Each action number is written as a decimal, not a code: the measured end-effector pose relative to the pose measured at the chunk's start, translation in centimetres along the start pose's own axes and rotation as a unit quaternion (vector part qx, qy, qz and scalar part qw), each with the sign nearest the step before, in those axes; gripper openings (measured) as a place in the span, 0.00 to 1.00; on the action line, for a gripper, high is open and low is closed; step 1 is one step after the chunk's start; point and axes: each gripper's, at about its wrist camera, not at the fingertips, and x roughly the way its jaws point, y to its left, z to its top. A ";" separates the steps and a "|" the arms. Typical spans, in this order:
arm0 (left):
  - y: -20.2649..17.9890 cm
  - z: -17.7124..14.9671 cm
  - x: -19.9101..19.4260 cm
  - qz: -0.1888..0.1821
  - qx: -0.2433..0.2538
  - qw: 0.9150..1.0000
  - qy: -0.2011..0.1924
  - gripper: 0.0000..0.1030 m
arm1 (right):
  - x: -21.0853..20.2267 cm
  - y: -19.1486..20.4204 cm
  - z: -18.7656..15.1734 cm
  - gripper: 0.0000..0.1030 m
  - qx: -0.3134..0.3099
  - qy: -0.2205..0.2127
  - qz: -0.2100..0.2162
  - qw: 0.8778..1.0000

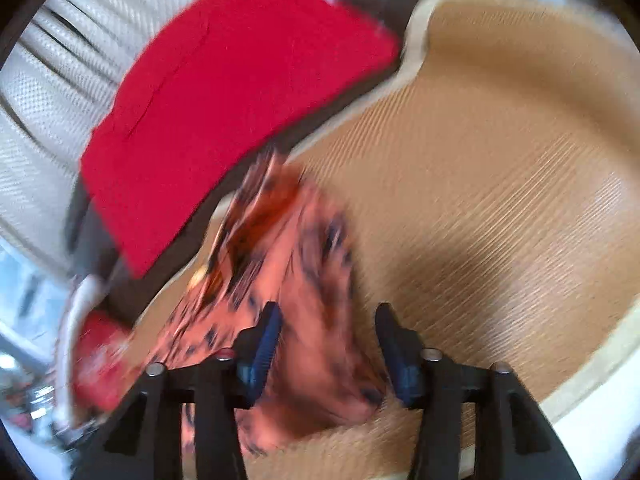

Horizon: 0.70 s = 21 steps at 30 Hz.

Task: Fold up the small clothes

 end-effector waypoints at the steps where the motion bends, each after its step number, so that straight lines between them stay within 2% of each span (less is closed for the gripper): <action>1: -1.1 0.0 0.0 -0.012 0.023 1.000 -0.006 0.28 | -0.9 -0.1 0.4 0.53 -0.009 -0.024 -0.013 1.000; 3: -3.0 -0.7 0.9 -0.040 0.053 0.998 0.002 0.28 | -2.4 -0.2 0.9 0.54 -0.009 -0.073 -0.023 0.997; 4: -3.8 -1.2 1.4 -0.058 0.069 0.996 0.015 0.28 | -2.9 -0.1 1.1 0.54 -0.014 -0.090 -0.004 0.996; 5: -5.0 -1.7 2.3 -0.076 0.088 0.993 0.033 0.28 | -2.8 0.4 1.2 0.54 -0.026 -0.086 0.020 0.996; 7: -7.6 -3.2 3.7 -0.105 0.126 0.984 0.069 0.28 | -0.9 2.2 1.0 0.54 -0.059 -0.050 0.043 0.996; 9: -10.3 -4.6 5.4 -0.131 0.167 0.972 0.101 0.28 | 1.0 3.4 0.5 0.54 -0.084 -0.016 0.059 0.995; 11: -12.0 -5.8 6.6 -0.143 0.189 0.963 0.127 0.28 | 3.8 5.0 -0.1 0.54 -0.115 0.018 0.054 0.992; 14: -13.7 -6.4 10.2 -0.178 0.177 0.944 0.214 0.28 | 7.1 7.3 -0.5 0.54 -0.155 0.061 0.048 0.985; 17: -14.5 -6.1 13.2 -0.184 0.146 0.940 0.249 0.28 | 10.8 8.6 -0.8 0.54 -0.177 0.102 0.026 0.979; 19: -15.0 -5.2 14.7 -0.188 0.129 0.940 0.254 0.28 | 11.8 9.6 -0.7 0.54 -0.194 0.100 0.018 0.976; 21: -15.9 -4.0 16.2 -0.187 0.127 0.942 0.249 0.28 | 12.4 10.9 -0.2 0.54 -0.205 0.089 0.041 0.974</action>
